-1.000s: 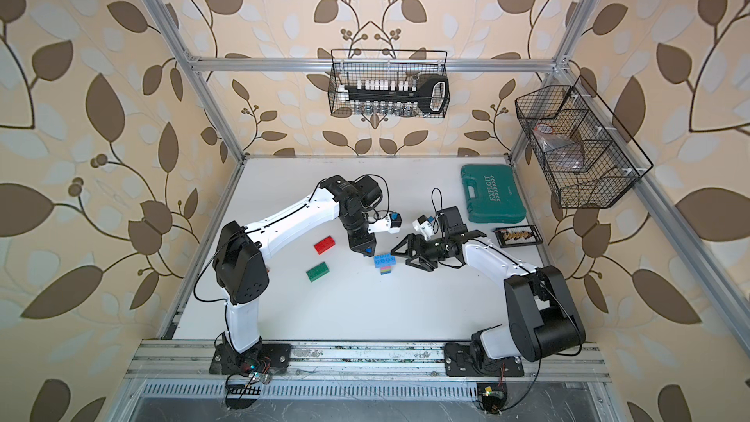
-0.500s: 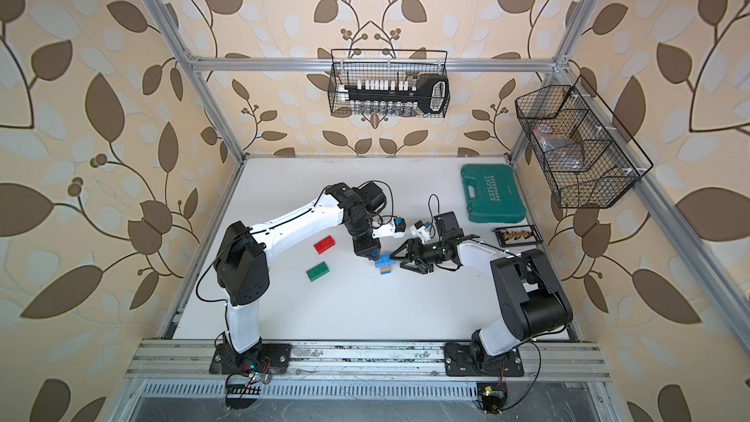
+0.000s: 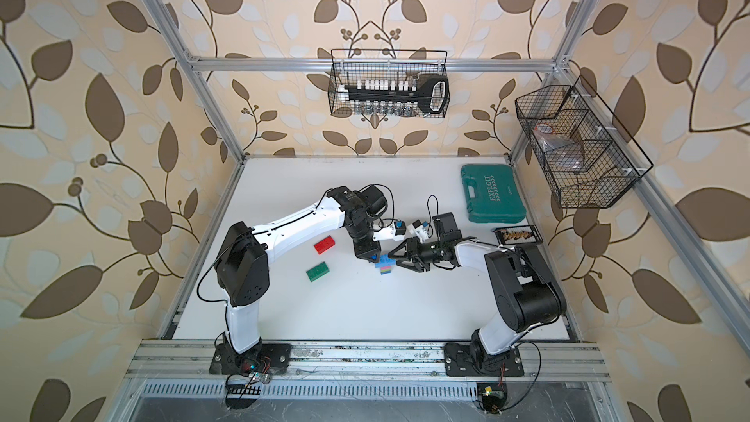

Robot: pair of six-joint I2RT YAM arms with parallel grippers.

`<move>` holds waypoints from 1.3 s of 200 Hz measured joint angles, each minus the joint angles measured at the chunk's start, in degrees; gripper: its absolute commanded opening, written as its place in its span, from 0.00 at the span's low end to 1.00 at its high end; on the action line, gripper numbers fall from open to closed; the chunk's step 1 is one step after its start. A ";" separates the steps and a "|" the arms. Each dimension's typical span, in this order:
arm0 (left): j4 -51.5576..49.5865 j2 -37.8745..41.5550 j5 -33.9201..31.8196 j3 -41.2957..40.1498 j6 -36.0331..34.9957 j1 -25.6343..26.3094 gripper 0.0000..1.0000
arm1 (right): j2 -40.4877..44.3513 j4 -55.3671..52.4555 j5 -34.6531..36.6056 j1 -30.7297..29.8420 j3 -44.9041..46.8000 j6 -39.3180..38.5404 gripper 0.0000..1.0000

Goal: Assemble a spoon with lego
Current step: Assemble the lego brick with the lego brick.

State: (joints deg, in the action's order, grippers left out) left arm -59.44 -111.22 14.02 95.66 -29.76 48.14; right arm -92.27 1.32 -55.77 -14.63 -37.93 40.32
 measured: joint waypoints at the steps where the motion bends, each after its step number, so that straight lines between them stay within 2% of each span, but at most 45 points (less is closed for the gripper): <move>1: 0.00 0.00 -0.02 0.00 -0.02 0.00 0.00 | 0.00 0.02 0.00 -0.02 0.00 0.02 0.55; 115: 0.50 0.00 -0.42 -0.11 0.20 0.70 0.00 | -1.73 1.86 0.00 -0.79 0.02 0.83 0.51; 260: 0.70 0.00 -0.55 -1.25 1.36 0.70 0.00 | -1.95 3.28 -0.22 -2.51 0.02 1.57 0.55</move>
State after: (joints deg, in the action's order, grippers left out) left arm -58.74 -111.22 13.47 94.41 -28.40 48.84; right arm -94.21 4.60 -55.99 -17.15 -37.91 41.89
